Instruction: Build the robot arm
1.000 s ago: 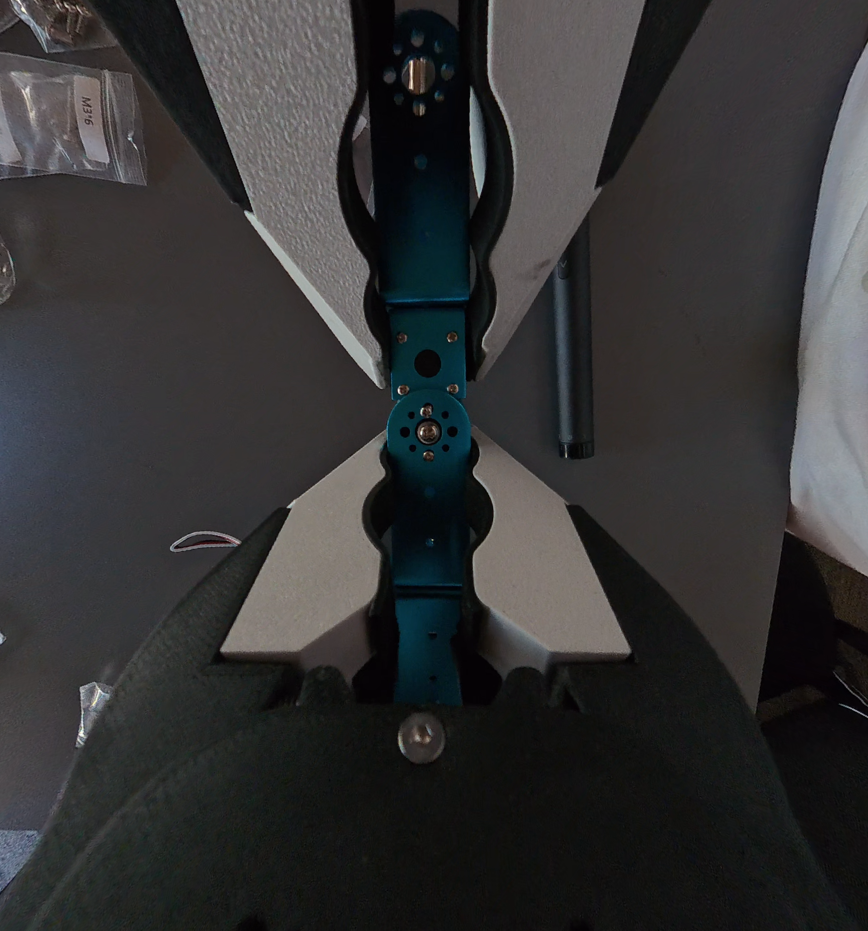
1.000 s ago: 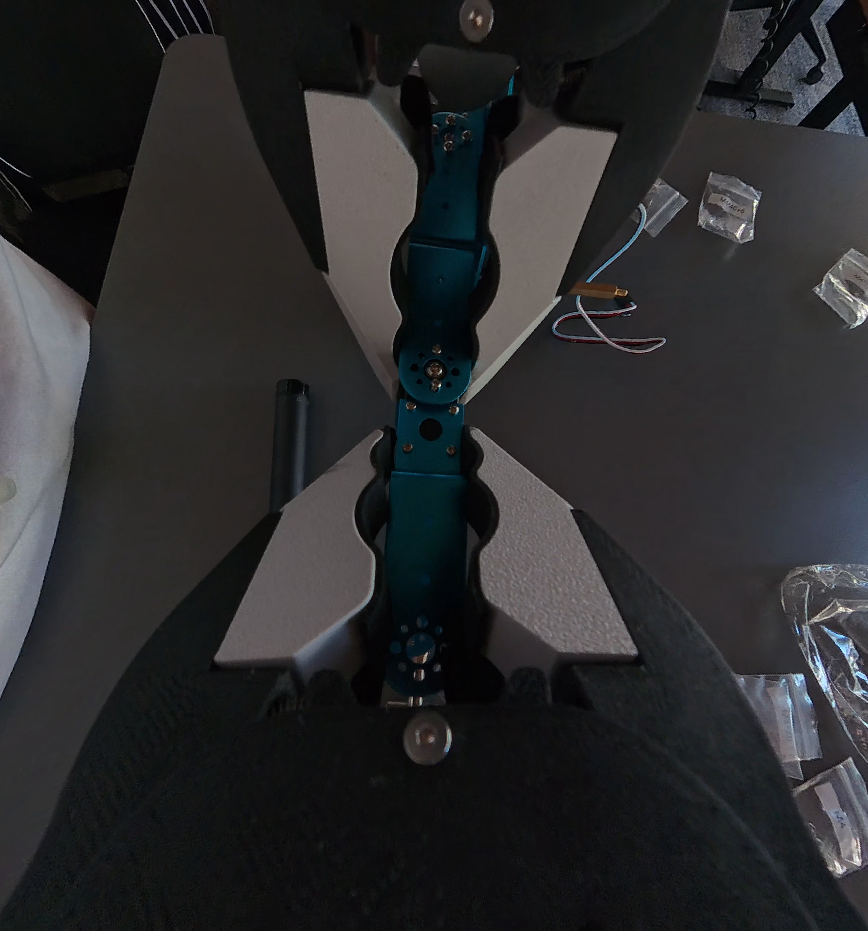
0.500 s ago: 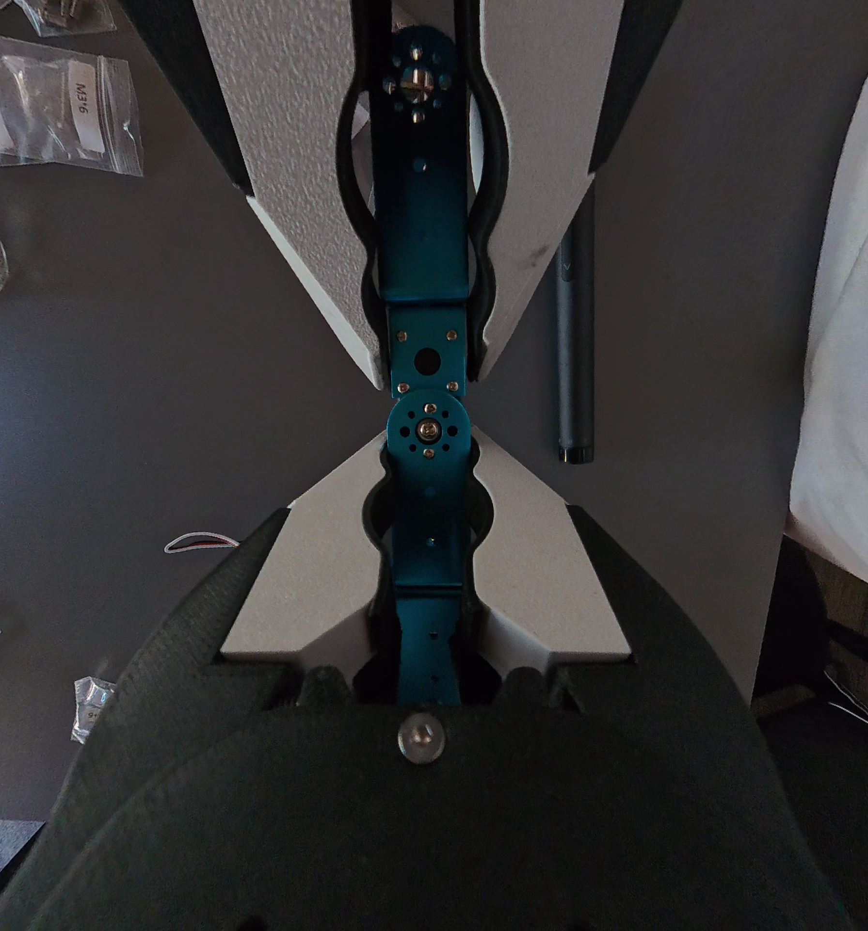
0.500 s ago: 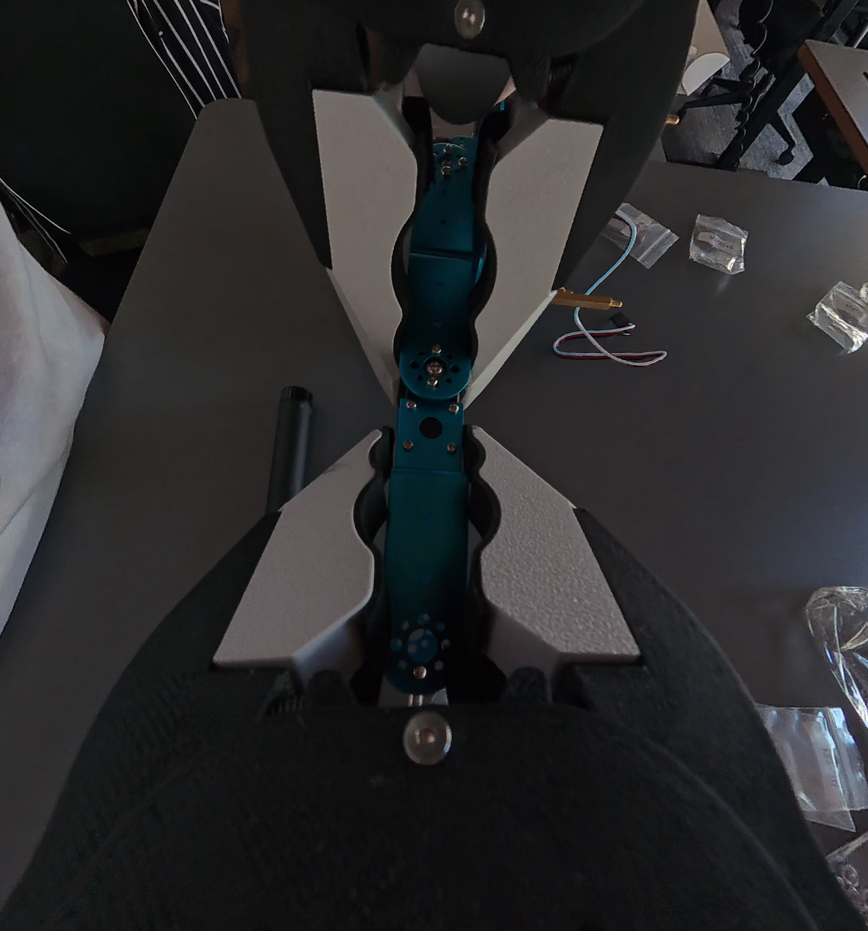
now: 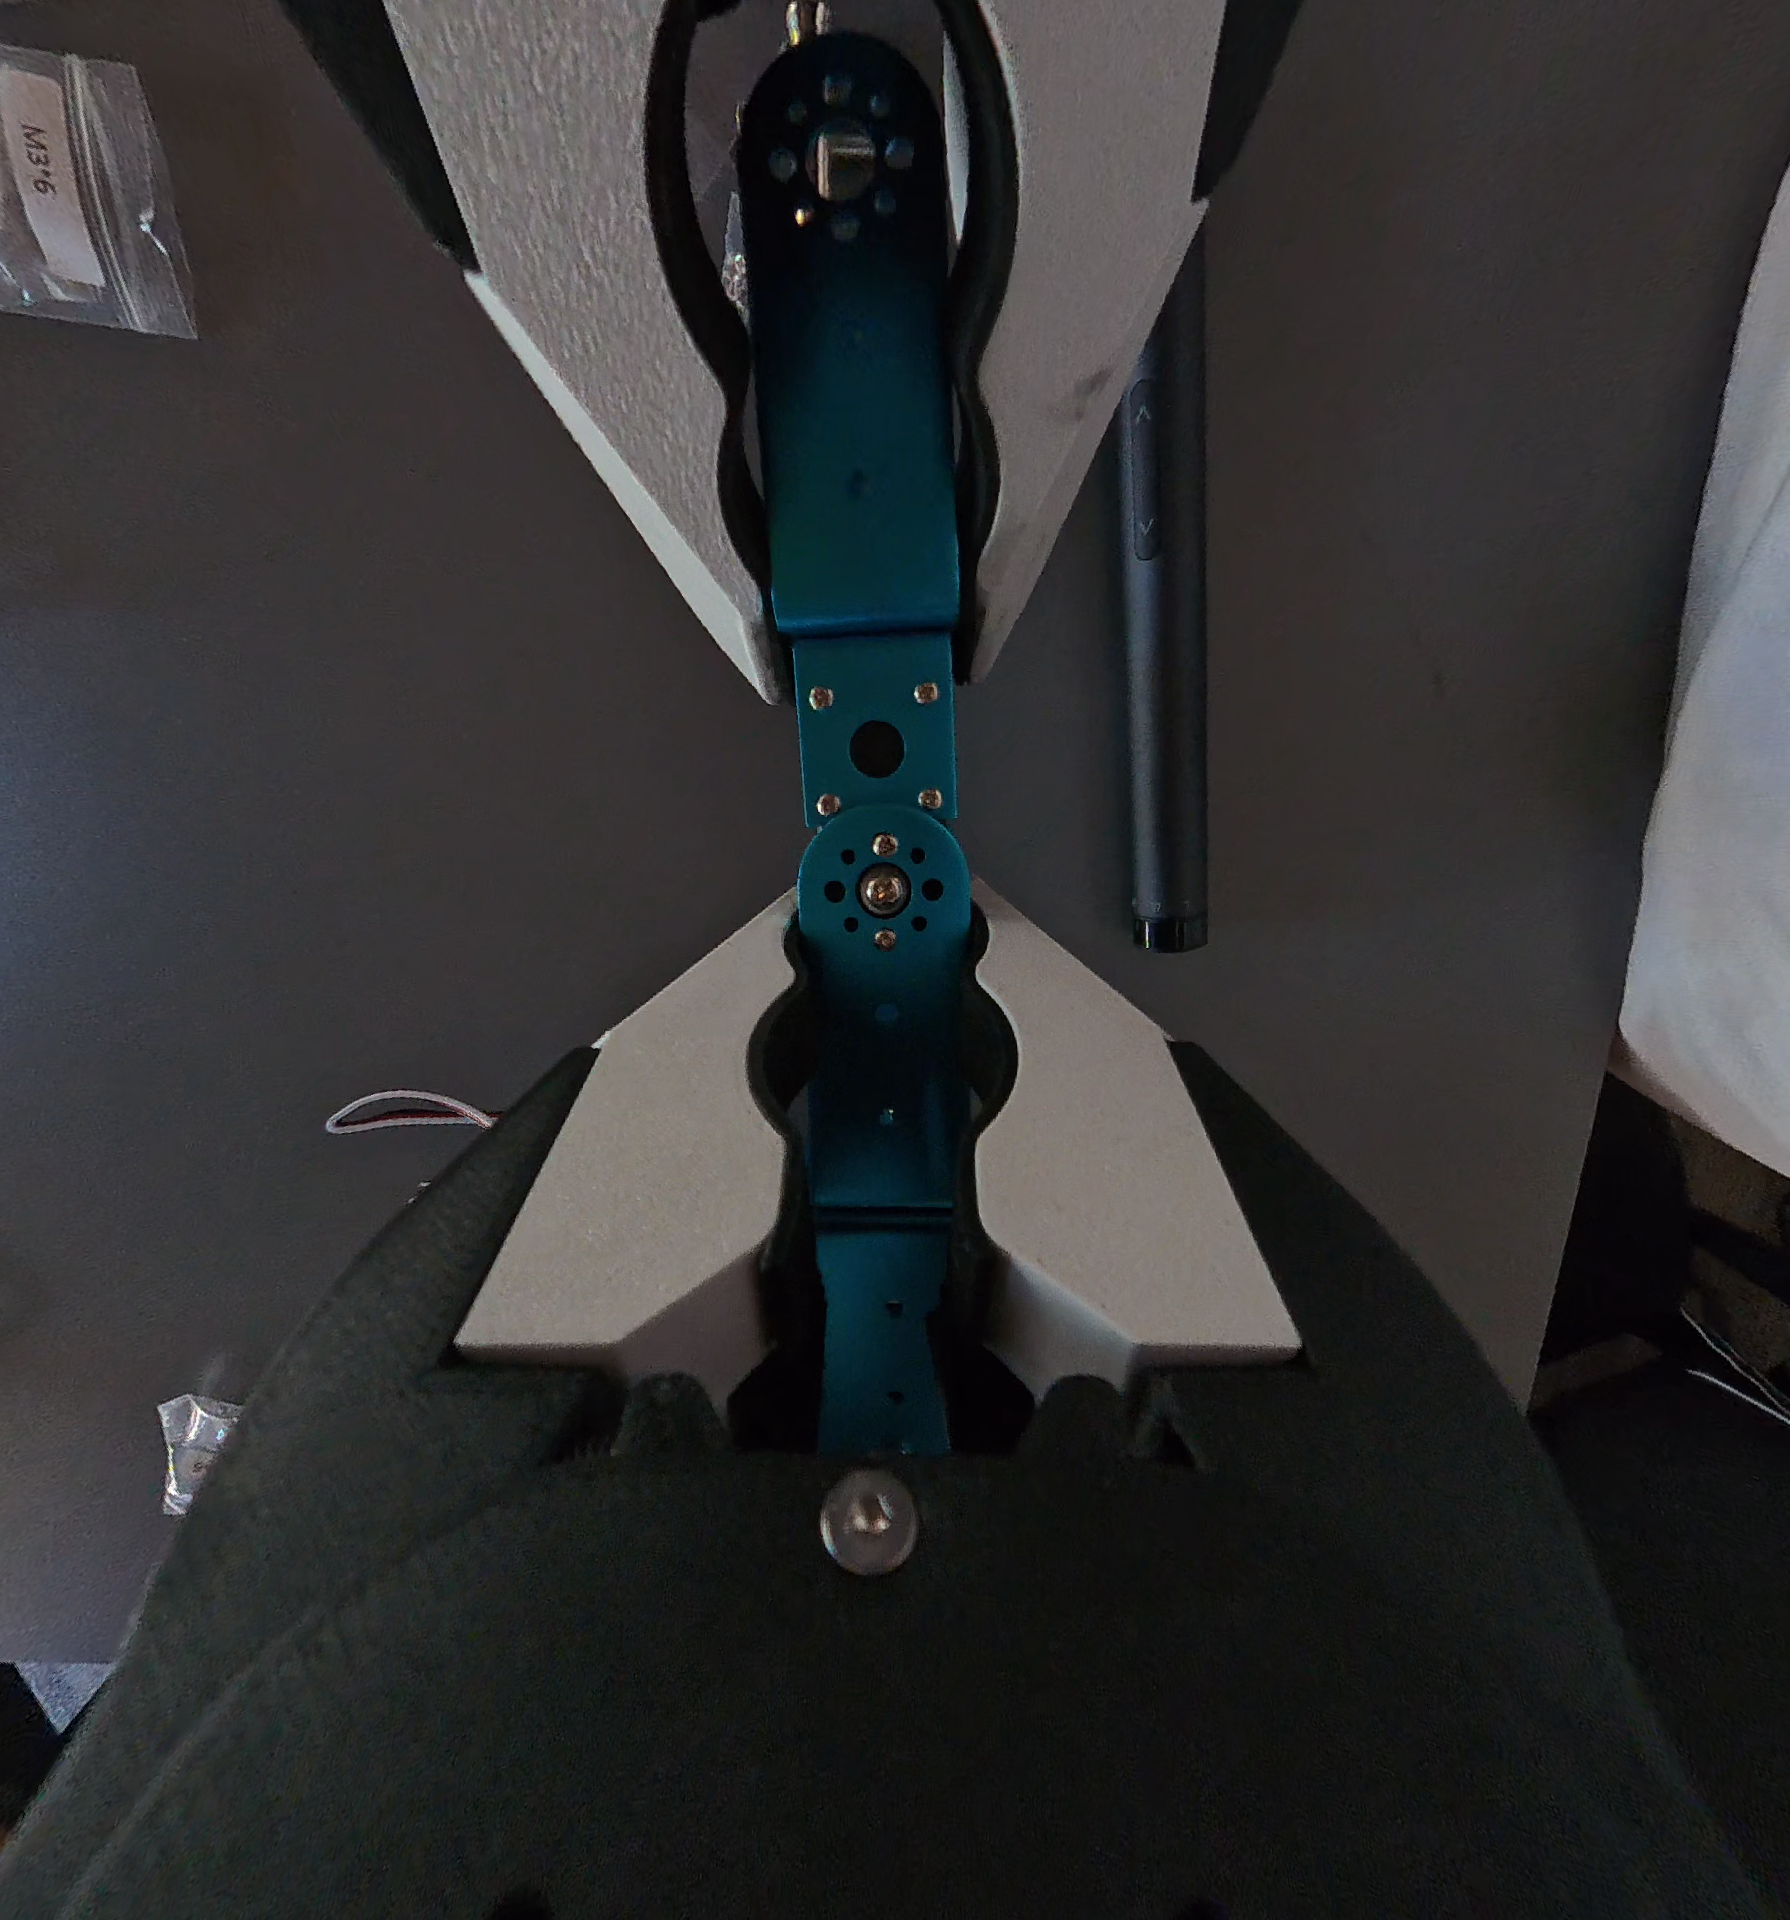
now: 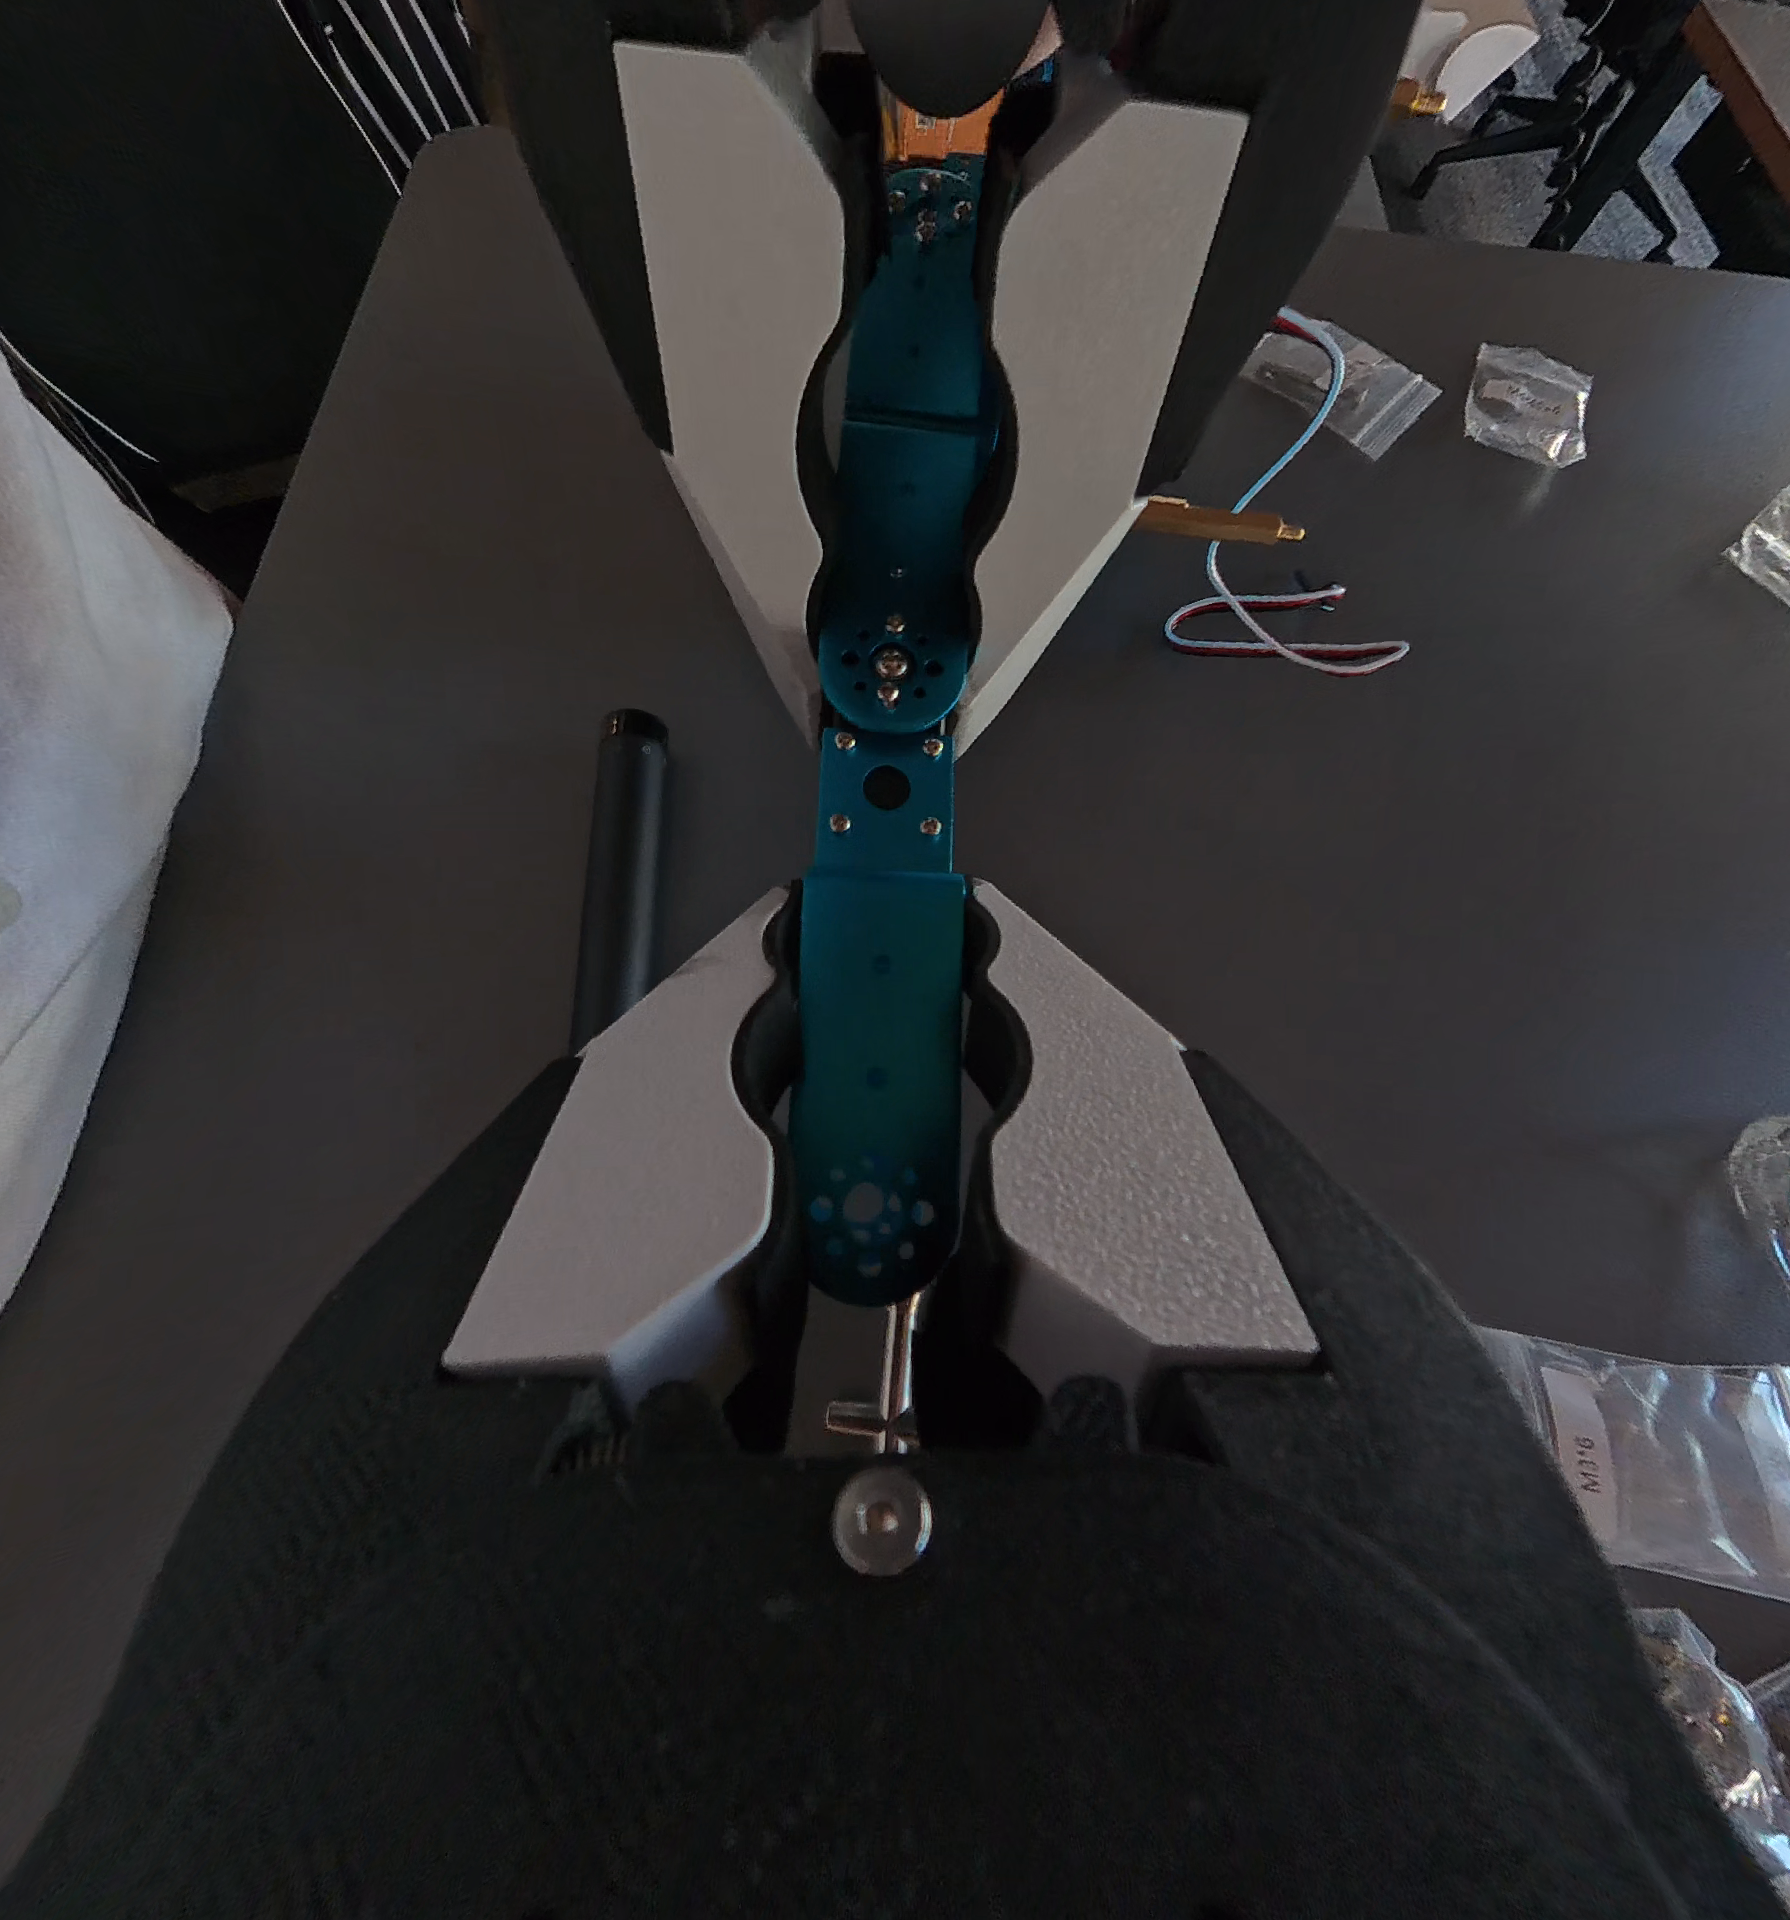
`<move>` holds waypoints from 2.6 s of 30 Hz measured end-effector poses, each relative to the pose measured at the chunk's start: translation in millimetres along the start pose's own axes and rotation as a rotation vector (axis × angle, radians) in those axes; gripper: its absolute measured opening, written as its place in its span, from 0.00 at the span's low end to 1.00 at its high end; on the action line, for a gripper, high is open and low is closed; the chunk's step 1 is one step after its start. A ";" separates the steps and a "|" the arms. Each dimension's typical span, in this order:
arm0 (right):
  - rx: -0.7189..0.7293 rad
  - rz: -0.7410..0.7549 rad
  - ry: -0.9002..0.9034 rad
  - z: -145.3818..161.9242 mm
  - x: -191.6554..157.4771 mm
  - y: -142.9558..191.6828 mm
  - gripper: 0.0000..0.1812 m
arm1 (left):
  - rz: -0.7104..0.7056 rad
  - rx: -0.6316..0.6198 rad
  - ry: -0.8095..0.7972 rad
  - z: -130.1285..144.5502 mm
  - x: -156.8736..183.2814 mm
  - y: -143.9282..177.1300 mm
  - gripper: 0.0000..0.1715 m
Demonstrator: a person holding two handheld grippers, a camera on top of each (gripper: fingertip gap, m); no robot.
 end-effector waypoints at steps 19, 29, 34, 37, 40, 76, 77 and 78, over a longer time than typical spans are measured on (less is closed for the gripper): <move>-0.015 -0.018 -0.023 -0.5 0.7 0.6 0.15 | 0.006 0.003 0.034 -5.7 1.6 1.0 0.19; -0.017 -0.018 -0.021 -1.0 -0.2 0.6 0.15 | -0.004 0.032 0.025 -10.4 1.0 0.5 0.14; -0.009 -0.006 -0.010 -0.4 1.1 0.7 0.16 | -0.010 0.045 0.049 -10.2 -0.8 0.9 0.14; 0.015 -0.011 -0.018 -1.4 1.1 0.7 0.16 | -0.004 0.056 0.059 -9.6 -1.4 3.0 0.14; 0.015 -0.016 -0.012 -0.5 0.3 -0.1 0.16 | -0.002 0.049 0.049 -9.5 -0.2 2.5 0.14; 0.042 0.010 -0.044 10.6 1.7 17.9 0.19 | -0.013 -0.026 0.042 -12.0 2.4 -8.4 0.14; 0.054 0.023 -0.040 9.1 1.7 23.2 0.19 | -0.013 -0.026 0.042 -12.0 2.4 -8.4 0.14; 0.074 0.044 -0.026 6.1 1.6 29.5 0.19 | -0.013 -0.026 0.041 -12.0 2.4 -8.3 0.14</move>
Point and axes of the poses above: each gripper's, where its closed fingertips meet, y back along the fingers, z out of its underside, x = y × z across the jaws, the point moved 5 cm from there along y, back along the fingers, and after that the axes turned 5 degrees about x, right-handed, at the moved point
